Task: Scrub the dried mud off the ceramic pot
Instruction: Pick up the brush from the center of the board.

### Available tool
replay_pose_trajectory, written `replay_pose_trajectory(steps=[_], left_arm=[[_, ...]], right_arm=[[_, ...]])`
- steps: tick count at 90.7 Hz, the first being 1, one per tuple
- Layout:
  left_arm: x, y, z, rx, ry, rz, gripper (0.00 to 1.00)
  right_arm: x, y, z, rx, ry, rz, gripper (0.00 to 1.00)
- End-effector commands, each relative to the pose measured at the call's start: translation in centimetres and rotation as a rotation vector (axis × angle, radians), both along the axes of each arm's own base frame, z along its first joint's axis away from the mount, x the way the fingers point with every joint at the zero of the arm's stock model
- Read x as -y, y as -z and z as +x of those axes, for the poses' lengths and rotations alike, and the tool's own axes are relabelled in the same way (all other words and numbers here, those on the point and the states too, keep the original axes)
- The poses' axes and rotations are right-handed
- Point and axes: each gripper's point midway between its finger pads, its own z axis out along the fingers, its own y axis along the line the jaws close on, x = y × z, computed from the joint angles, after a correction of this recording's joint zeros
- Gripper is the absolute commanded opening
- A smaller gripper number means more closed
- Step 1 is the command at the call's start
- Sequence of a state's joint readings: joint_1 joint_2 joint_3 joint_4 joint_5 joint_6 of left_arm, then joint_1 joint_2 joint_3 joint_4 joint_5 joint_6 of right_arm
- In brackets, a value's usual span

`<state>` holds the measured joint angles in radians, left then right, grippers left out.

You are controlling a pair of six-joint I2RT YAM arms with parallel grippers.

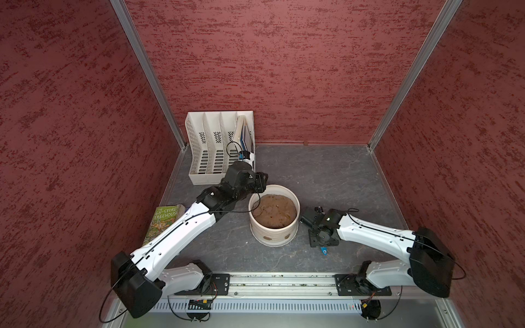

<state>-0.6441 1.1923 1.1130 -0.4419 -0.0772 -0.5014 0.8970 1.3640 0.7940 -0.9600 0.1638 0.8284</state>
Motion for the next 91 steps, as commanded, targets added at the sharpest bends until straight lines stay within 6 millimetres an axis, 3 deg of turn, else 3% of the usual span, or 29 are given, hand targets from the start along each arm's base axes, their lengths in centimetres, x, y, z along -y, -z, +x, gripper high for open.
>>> replay_pose_trajectory(steps=[1,20,51,59,68,74,83,91], left_arm=[[0.1,-0.9,0.0,0.016,0.006,-0.034,0.47],[-0.4,-0.1,-0.2,-0.011,0.003,-0.066,0.49],[-0.4,-0.7,0.6,-0.014,0.003,-0.095,0.55],[-0.4,-1.3,0.7,-0.001,0.013,-0.095,0.6],[-0.9,-2.5,0.8,0.022,0.022,-0.107,0.69],[-1.1,-3.7,0.9,0.032,0.043,-0.154,0.77],[-1.0,-6.5,0.4,0.062,0.105,-0.265,0.98],[0.3,-9.4,-1.0,0.125,0.218,-0.348,1.0]], right_arm=[[0.0,1.0,0.0,0.003,0.008,-0.006,0.57],[0.7,2.1,-0.5,-0.01,0.019,-0.034,0.49],[2.1,0.8,-0.5,0.037,0.046,-0.056,0.01],[3.0,-0.5,-0.2,0.068,0.059,-0.086,0.0],[2.7,-3.6,0.7,0.144,0.063,-0.041,0.0],[1.4,-6.9,1.9,0.233,0.046,0.066,0.0],[-2.6,-13.6,3.7,0.386,-0.032,0.357,0.0],[-7.0,-20.3,4.3,0.482,-0.151,0.647,0.0]])
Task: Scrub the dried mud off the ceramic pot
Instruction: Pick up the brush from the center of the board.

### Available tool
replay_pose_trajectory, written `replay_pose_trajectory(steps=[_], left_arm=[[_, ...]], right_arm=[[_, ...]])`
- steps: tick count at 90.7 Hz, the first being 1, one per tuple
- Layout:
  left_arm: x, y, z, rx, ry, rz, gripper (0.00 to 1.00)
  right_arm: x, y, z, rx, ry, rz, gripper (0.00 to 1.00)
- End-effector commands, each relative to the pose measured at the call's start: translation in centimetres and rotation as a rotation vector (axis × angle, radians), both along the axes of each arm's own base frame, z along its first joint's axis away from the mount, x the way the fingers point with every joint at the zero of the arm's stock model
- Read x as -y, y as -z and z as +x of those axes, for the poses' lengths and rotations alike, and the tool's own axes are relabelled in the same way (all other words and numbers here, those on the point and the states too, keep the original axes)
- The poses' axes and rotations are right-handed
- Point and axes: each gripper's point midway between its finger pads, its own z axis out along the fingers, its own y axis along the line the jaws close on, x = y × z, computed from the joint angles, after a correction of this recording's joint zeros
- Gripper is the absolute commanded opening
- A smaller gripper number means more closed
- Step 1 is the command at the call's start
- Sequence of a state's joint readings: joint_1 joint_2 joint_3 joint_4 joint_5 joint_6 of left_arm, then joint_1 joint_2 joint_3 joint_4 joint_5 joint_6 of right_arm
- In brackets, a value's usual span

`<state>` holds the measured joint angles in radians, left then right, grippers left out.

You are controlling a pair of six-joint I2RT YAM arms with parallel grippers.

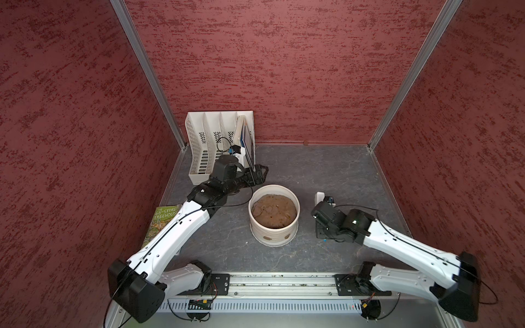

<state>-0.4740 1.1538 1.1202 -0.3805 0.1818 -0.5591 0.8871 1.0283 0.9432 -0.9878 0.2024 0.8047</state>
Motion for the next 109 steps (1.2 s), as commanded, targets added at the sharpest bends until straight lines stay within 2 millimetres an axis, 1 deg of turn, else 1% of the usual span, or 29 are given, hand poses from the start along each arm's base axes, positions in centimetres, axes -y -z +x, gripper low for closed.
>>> replay_pose_trajectory(steps=[1,7,13,21,29,34,40,48,59,67,79,85,96,100,103,109], left_arm=[[2.3,-6.6,-2.4,0.152,0.188,-0.166,1.0],[3.6,-8.4,-4.0,0.198,0.304,-0.241,1.0],[4.8,-10.2,-5.7,0.246,0.432,-0.321,1.0],[5.7,-11.9,-7.6,0.281,0.557,-0.399,1.0],[6.5,-13.1,-9.4,0.305,0.669,-0.451,1.0],[7.0,-13.4,-10.3,0.315,0.715,-0.463,1.0],[7.4,-13.4,-10.8,0.321,0.743,-0.465,1.0],[7.5,-13.7,-10.8,0.323,0.745,-0.48,1.0],[7.7,-14.4,-10.7,0.328,0.755,-0.516,1.0],[8.0,-14.8,-10.6,0.321,0.769,-0.534,1.0],[8.2,-15.3,-10.6,0.328,0.771,-0.55,1.0],[8.1,-15.6,-10.5,0.34,0.764,-0.552,0.91],[8.1,-16.3,-10.3,0.363,0.757,-0.559,0.67],[8.2,-16.4,-10.1,0.361,0.756,-0.562,0.61],[8.2,-16.6,-10.0,0.364,0.753,-0.565,0.58],[8.3,-16.6,-9.7,0.357,0.746,-0.573,0.56]], right_arm=[[-5.5,-9.3,1.5,0.208,-0.184,0.33,0.0],[-8.0,-14.2,1.5,0.299,-0.283,0.494,0.0],[-9.7,-18.0,1.2,0.356,-0.362,0.615,0.0],[-11.1,-22.3,0.7,0.414,-0.434,0.731,0.0],[-12.1,-24.9,0.0,0.436,-0.497,0.812,0.0],[-12.5,-26.4,-0.5,0.45,-0.534,0.861,0.0],[-13.0,-27.5,-1.0,0.457,-0.571,0.91,0.0],[-13.5,-27.9,-1.4,0.447,-0.601,0.94,0.0],[-14.5,-27.5,-1.6,0.405,-0.635,0.965,0.0],[-14.7,-26.9,-1.4,0.386,-0.633,0.954,0.0],[-14.9,-26.4,-1.7,0.367,-0.648,0.962,0.0],[-14.8,-26.2,-1.8,0.36,-0.646,0.967,0.0],[-14.8,-25.9,-1.9,0.355,-0.647,0.979,0.0],[-14.9,-25.8,-1.9,0.351,-0.647,0.976,0.0],[-14.9,-25.7,-1.9,0.346,-0.644,0.974,0.0],[-15.0,-25.3,-1.7,0.334,-0.637,0.964,0.0]])
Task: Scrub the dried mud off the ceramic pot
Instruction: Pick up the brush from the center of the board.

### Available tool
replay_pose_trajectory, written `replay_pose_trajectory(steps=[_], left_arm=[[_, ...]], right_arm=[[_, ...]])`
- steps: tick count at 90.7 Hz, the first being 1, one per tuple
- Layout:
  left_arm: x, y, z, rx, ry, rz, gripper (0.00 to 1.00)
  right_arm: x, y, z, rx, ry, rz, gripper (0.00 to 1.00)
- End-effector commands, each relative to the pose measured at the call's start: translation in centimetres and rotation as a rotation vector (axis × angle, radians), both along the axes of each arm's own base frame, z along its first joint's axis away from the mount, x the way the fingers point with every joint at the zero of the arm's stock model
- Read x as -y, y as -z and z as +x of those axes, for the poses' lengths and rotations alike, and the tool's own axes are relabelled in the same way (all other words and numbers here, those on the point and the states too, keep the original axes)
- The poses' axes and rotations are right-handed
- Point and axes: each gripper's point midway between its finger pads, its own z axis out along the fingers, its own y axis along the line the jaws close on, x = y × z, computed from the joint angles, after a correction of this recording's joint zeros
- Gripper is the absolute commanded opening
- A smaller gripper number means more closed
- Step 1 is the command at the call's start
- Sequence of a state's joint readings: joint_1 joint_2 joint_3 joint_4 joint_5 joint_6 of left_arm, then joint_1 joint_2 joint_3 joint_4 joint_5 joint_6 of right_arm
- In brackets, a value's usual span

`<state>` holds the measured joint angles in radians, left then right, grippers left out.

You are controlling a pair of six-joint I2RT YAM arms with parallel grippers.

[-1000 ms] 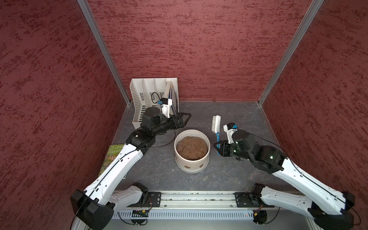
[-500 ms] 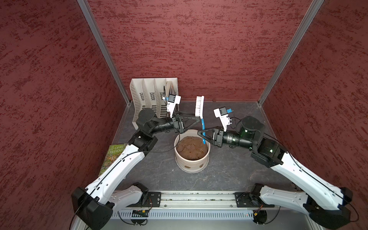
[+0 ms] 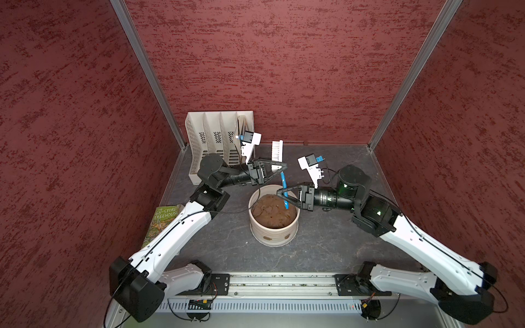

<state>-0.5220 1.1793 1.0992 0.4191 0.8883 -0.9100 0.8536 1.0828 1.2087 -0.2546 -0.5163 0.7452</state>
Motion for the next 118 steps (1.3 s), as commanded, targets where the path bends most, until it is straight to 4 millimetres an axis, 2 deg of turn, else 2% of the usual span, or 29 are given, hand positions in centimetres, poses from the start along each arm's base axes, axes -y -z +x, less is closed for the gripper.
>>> replay_pose_trajectory(steps=[1,8,20,26,28,32,36,40,44,51,61,67,74,86,105,118], left_arm=[[0.0,-1.6,0.1,0.032,-0.001,-0.036,0.56],[0.0,-2.2,-0.1,0.054,0.001,-0.058,0.45],[-0.3,-2.0,0.6,0.046,-0.047,-0.06,0.18],[-0.4,-1.0,1.9,0.004,-0.111,-0.024,0.0],[-0.4,-0.6,2.3,-0.011,-0.136,-0.009,0.0],[-0.7,0.0,3.3,-0.036,-0.199,0.016,0.0],[-1.1,1.1,4.7,-0.085,-0.288,0.053,0.0],[-1.9,2.7,6.4,-0.157,-0.395,0.102,0.0],[-2.9,4.7,8.1,-0.245,-0.502,0.163,0.0],[-4.2,8.3,9.6,-0.389,-0.6,0.238,0.0],[-4.7,11.2,10.3,-0.557,-0.605,0.211,0.0],[-4.5,11.7,10.3,-0.606,-0.576,0.184,0.0],[-4.2,12.0,10.1,-0.646,-0.56,0.174,0.0],[-4.0,12.0,9.8,-0.682,-0.541,0.157,0.0],[-4.3,11.1,9.2,-0.661,-0.541,0.148,0.0],[-4.6,11.9,9.2,-0.66,-0.561,0.166,0.0]], right_arm=[[0.1,-1.0,-0.1,0.024,-0.009,0.036,0.0],[0.0,-0.7,0.1,0.017,-0.005,0.031,0.0],[0.0,-0.6,0.2,0.016,0.003,0.027,0.0],[0.2,-0.1,0.5,0.012,0.026,0.001,0.0],[0.4,0.1,0.8,0.014,0.046,-0.013,0.0],[1.0,0.9,1.7,0.007,0.116,-0.062,0.16],[2.1,1.5,3.1,0.015,0.227,-0.126,0.46],[3.7,2.9,4.5,0.014,0.35,-0.242,0.66],[5.5,4.6,5.8,0.022,0.486,-0.387,0.78],[7.5,5.7,7.0,0.074,0.646,-0.53,0.89],[7.1,7.4,7.8,0.146,0.669,-0.651,0.9],[4.4,8.0,7.0,0.195,0.513,-0.634,0.86],[1.6,8.3,5.9,0.231,0.353,-0.587,0.77],[-1.0,9.0,6.0,0.209,0.234,-0.552,0.67],[-2.0,9.9,7.4,0.15,0.214,-0.521,0.47],[-1.8,9.4,7.3,0.155,0.222,-0.5,0.45]])
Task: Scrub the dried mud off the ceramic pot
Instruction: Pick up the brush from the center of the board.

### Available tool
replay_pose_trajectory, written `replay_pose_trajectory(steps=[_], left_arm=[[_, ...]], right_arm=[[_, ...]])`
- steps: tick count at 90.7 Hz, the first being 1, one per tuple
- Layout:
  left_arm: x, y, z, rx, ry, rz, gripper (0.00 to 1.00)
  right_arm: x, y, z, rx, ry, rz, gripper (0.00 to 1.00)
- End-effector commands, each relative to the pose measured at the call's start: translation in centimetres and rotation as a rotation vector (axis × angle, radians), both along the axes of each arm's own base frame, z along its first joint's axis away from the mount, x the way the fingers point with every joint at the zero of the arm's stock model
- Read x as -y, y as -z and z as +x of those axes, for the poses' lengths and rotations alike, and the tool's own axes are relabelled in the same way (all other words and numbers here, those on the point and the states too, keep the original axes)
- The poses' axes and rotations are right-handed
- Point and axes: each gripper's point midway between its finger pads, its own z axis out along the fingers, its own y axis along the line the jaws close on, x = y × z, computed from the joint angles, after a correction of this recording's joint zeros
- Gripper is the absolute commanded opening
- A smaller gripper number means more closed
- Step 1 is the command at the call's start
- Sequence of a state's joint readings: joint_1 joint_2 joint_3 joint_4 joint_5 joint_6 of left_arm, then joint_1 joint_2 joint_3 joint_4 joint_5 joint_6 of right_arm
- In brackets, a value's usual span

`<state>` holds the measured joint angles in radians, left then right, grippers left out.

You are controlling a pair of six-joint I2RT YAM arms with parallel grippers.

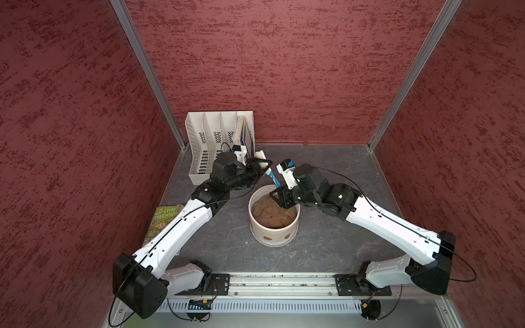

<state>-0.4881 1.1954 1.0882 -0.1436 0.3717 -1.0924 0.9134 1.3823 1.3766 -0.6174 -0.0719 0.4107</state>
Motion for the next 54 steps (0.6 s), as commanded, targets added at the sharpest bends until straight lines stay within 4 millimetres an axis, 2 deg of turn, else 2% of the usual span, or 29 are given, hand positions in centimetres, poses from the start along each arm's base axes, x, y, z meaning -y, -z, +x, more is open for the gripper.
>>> replay_pose_trajectory(steps=[1,17,26,44,54], left_arm=[[-0.4,-0.5,-0.4,0.027,-0.009,-0.002,0.0],[-0.3,-0.1,-0.5,0.023,-0.004,-0.005,0.0],[-0.4,0.1,-0.4,0.021,-0.006,-0.008,0.0],[-0.3,0.4,-0.3,0.015,-0.003,-0.021,0.0],[-0.2,0.7,-0.2,0.006,0.001,-0.028,0.0]], right_arm=[[-0.4,-2.7,-0.3,0.043,-0.03,0.086,0.45],[0.5,-3.5,-0.1,0.064,0.009,0.106,0.45],[0.9,-3.8,0.2,0.078,0.032,0.117,0.4],[0.5,-3.2,0.6,0.056,0.042,0.115,0.2],[0.4,-3.1,0.7,0.052,0.047,0.117,0.14]])
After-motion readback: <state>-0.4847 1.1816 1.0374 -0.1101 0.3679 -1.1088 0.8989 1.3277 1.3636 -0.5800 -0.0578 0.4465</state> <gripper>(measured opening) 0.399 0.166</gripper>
